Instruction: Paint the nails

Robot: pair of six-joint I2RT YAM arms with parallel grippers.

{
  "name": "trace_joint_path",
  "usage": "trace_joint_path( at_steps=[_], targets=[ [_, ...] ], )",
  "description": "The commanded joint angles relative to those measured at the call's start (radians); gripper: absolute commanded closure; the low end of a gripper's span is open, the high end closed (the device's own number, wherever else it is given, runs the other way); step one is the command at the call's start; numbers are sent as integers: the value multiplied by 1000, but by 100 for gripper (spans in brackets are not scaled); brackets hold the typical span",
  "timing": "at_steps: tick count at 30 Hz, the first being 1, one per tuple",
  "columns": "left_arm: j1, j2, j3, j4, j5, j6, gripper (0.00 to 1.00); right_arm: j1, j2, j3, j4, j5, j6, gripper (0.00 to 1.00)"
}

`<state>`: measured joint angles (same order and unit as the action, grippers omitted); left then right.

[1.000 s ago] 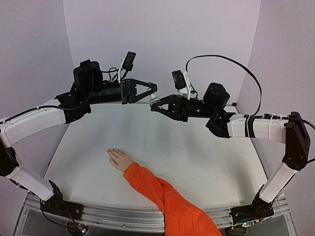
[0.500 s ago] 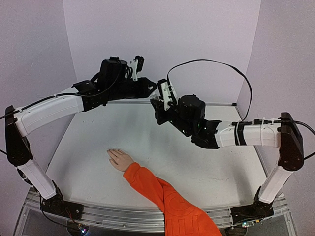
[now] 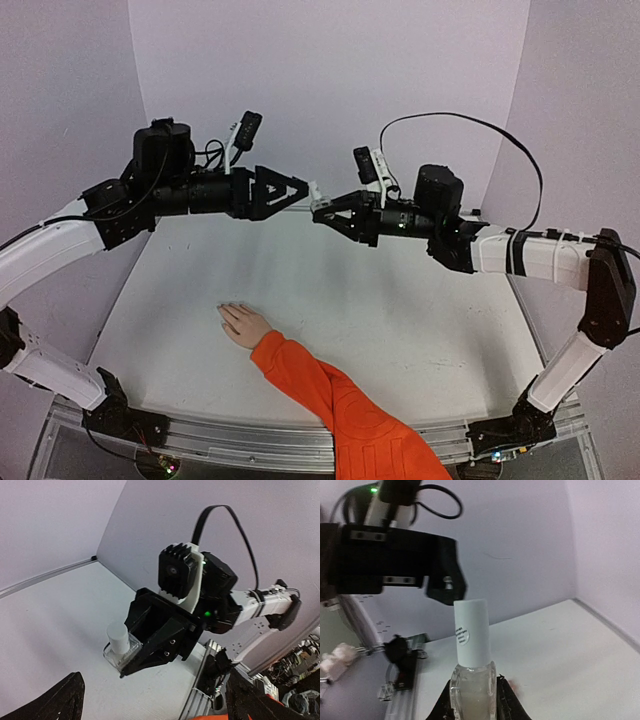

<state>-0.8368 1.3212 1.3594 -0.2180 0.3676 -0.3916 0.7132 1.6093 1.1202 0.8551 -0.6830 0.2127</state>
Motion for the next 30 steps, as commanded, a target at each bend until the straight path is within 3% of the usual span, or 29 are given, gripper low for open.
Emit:
trace_joint_path(
  at_steps=[1,6,13,18,21,25,30],
  targets=[
    [2,-58,-69,165,168,-14,1,9,-47,-26,296,-419,275,100],
    [1,-16,-51,283,267,-73,12,11,-26,-25,409,-455,377,100],
    [-15,59,7,345,328,-100,37,11,-12,-26,453,-436,398,100],
    [-21,73,11,348,321,-92,51,11,0,-26,453,-436,394,100],
    [-21,72,6,348,300,-86,66,9,1,-30,452,-436,388,100],
    [-20,79,6,347,280,-77,70,8,6,-33,450,-438,380,100],
    [-22,106,23,345,267,-61,87,-1,-2,-35,409,-374,340,100]
  ],
)
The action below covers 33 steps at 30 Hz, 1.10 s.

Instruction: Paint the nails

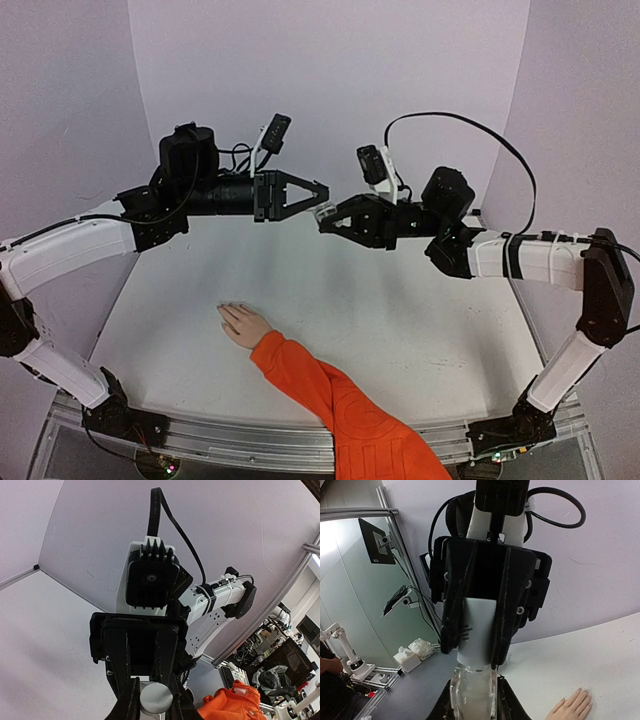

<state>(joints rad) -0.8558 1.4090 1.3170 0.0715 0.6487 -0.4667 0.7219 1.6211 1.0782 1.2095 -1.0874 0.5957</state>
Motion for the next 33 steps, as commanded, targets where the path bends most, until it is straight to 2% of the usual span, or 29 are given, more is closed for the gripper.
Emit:
trace_joint_path(
  at_steps=[1,3,5,7,9,11,14,17,19,21,23,25,26,29,31,33],
  targets=[
    [-3,20,63,55,-28,20,90,-9,-23,13,1,71,-82,100],
    [-3,21,56,45,-81,36,95,-10,-41,36,-169,203,-220,100],
    [-8,24,53,14,-182,50,100,-9,-60,41,-266,425,-301,100],
    [-19,40,73,-44,-343,58,100,7,-66,55,-364,785,-381,100],
    [-27,83,121,-125,-491,42,100,67,-37,83,-417,1253,-440,100],
    [-30,141,181,-179,-552,9,100,117,9,125,-409,1601,-495,100],
    [-29,209,260,-236,-579,-7,100,176,61,175,-342,1738,-583,100],
    [-28,228,301,-281,-593,-4,100,186,61,184,-306,1656,-630,100],
    [-28,212,297,-286,-584,-3,92,184,40,148,-273,1564,-652,100],
    [-25,185,280,-287,-560,-2,80,175,16,108,-258,1466,-654,100],
    [-20,150,255,-287,-518,-9,69,144,-18,75,-260,1302,-625,100],
    [-14,115,231,-286,-458,-14,53,100,-45,48,-271,1029,-572,100],
    [-12,97,218,-286,-431,-16,42,77,-57,38,-276,896,-549,100],
    [2,44,182,-278,-323,-21,17,46,-80,28,-287,585,-502,100],
    [4,4,155,-269,-266,-11,7,36,-89,26,-288,426,-468,100],
    [6,-38,119,-245,-220,4,4,30,-92,28,-284,298,-428,100]
  ],
)
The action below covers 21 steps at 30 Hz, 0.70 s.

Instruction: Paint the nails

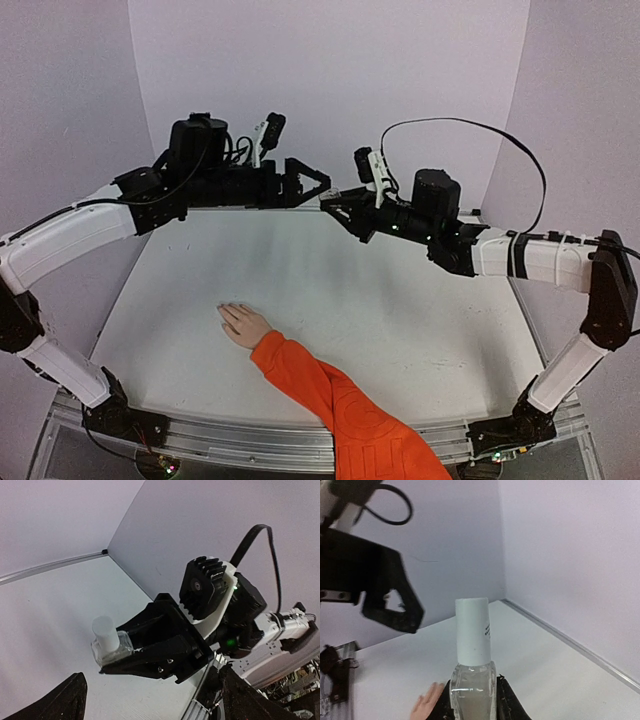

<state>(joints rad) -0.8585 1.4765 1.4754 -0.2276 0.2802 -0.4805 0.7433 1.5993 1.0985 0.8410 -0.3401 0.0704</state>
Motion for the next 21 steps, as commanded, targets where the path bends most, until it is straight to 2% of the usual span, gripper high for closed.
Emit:
trace_joint_path(
  at_steps=[1,4,7,12,21],
  targets=[
    [8,-124,-57,70,170,27,4,8,-67,13,91,-513,120,100],
    [9,-159,-98,109,219,41,9,9,-47,22,166,-667,224,100],
    [8,-159,-101,137,272,44,18,8,-34,13,291,-723,344,100],
    [6,-146,-97,179,345,46,32,8,-13,19,351,-726,403,100],
    [3,-112,-83,201,332,56,57,8,19,39,384,-709,422,100]
  ],
)
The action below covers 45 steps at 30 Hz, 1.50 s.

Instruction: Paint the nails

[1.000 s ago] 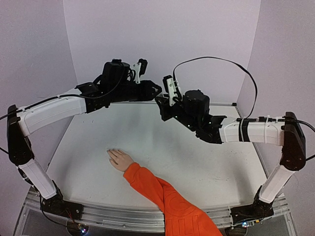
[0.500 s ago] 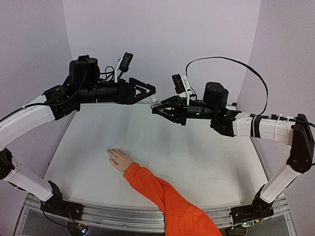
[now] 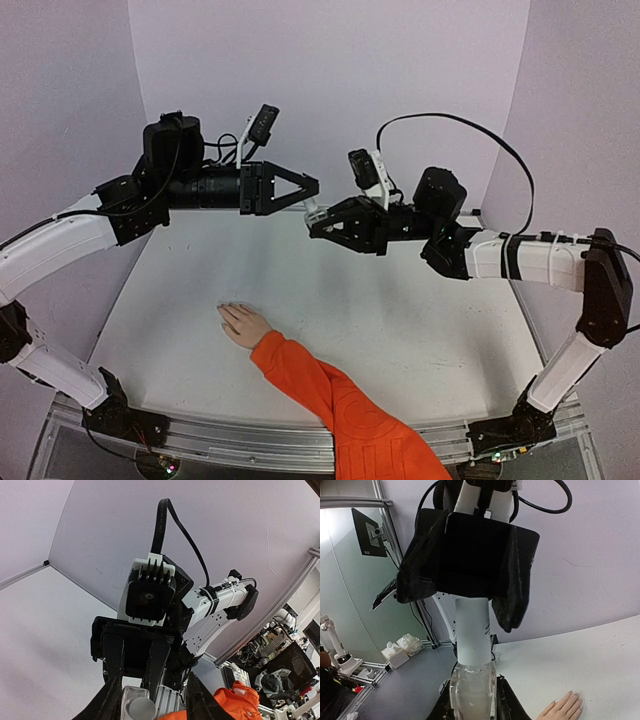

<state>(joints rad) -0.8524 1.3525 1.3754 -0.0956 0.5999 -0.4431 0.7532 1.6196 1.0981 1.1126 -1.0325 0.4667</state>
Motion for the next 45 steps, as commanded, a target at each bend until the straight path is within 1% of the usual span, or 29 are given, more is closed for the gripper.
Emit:
trace_joint_path(
  at_steps=[1,4,8,9,10,11,12,13,14,15,16,17,19,21,23,24,26,29,31,32,33,34,36,39,42,43,45],
  targets=[
    [-4,16,17,69,10,21,60,-2,0,42,112,-8,21,100],
    [-7,23,15,67,-4,35,69,-9,6,50,112,12,16,100],
    [-9,30,10,64,-47,49,79,-21,2,42,100,92,-11,100],
    [-9,34,12,63,-65,51,82,-20,-3,44,67,126,-41,100],
    [-10,40,14,61,-86,53,87,-20,-8,49,13,179,-80,100],
    [-12,46,18,54,-113,54,90,-20,-16,57,-56,295,-128,100],
    [-15,54,25,42,-152,56,92,-17,-24,64,-122,422,-174,100],
    [-19,64,36,25,-194,56,93,7,-35,74,-210,688,-263,100],
    [-22,77,50,2,-240,56,98,56,-40,82,-278,1055,-308,100],
    [-25,94,68,-23,-284,51,100,110,-39,80,-291,1348,-358,100],
    [-25,110,86,-54,-326,43,100,140,-35,75,-272,1519,-401,100],
    [-25,130,105,-74,-356,37,100,153,-39,64,-239,1599,-412,100],
    [-25,166,146,-111,-390,29,100,179,-41,35,-129,1645,-454,100],
    [-25,196,183,-133,-403,23,100,212,-20,47,-82,1688,-540,100],
    [-25,211,203,-137,-401,20,99,219,-4,59,-57,1627,-571,100],
    [-24,213,212,-140,-397,19,95,217,-2,60,-55,1572,-584,100],
    [-21,210,217,-141,-382,20,76,213,-6,52,-55,1459,-597,100],
    [-12,180,209,-143,-333,31,55,178,-29,38,-123,1236,-575,100],
    [-3,145,190,-153,-311,33,39,135,-44,41,-201,1037,-543,100],
    [2,128,185,-168,-301,34,33,119,-56,42,-235,905,-534,100],
    [6,110,179,-192,-295,32,27,106,-63,42,-261,822,-529,100],
    [10,92,172,-212,-290,30,23,101,-70,44,-292,769,-528,100],
    [16,53,158,-253,-280,23,18,95,-81,46,-343,694,-528,100],
    [21,24,165,-337,-246,15,16,95,-87,47,-397,638,-528,100],
    [22,35,204,-427,-214,1,6,95,-88,46,-414,595,-525,100],
    [23,41,215,-455,-211,-6,4,94,-87,46,-416,584,-523,100],
    [24,54,234,-501,-217,-16,5,94,-83,49,-416,567,-518,100]
  ],
)
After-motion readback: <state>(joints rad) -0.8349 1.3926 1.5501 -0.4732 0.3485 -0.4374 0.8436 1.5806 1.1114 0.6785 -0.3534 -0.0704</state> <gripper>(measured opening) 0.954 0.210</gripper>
